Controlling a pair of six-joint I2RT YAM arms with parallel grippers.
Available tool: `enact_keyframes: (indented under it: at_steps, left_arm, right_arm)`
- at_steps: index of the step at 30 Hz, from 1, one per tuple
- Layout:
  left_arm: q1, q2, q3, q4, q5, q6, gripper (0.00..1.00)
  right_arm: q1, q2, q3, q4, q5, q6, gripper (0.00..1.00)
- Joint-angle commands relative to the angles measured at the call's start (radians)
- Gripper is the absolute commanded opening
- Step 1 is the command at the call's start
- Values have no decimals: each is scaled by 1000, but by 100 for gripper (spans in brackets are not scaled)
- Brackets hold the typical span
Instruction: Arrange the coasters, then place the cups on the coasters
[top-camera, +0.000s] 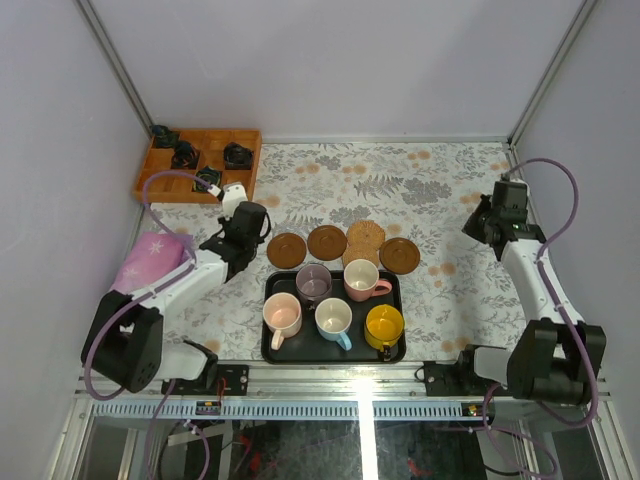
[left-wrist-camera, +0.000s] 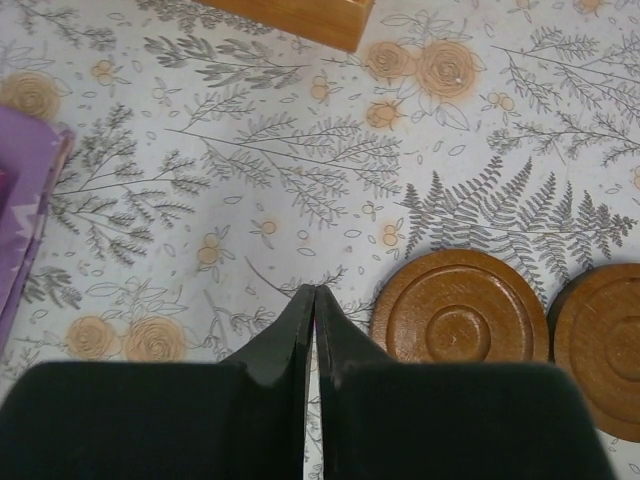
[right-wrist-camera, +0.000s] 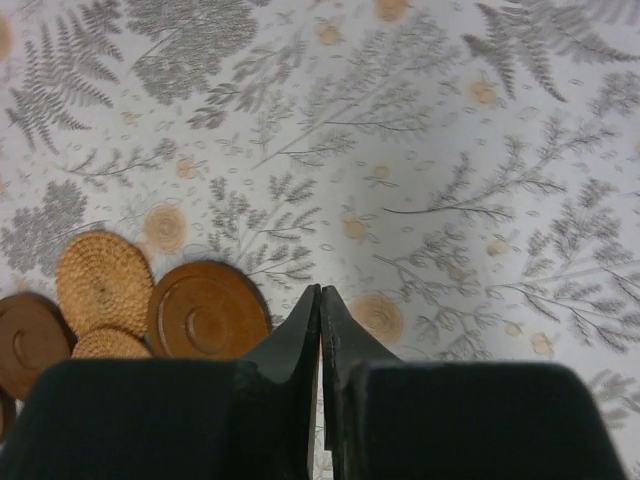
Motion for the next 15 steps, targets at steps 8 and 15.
enact_keyframes:
  at_steps: [8,15]
  left_arm:
    - [4,128,87,82,126,-17,0]
    - [5,188,99,87,208,6,0]
  right_arm:
    - [256,311,305,92,-152,-88,0]
    - [407,579,542,18,-259,-137,0]
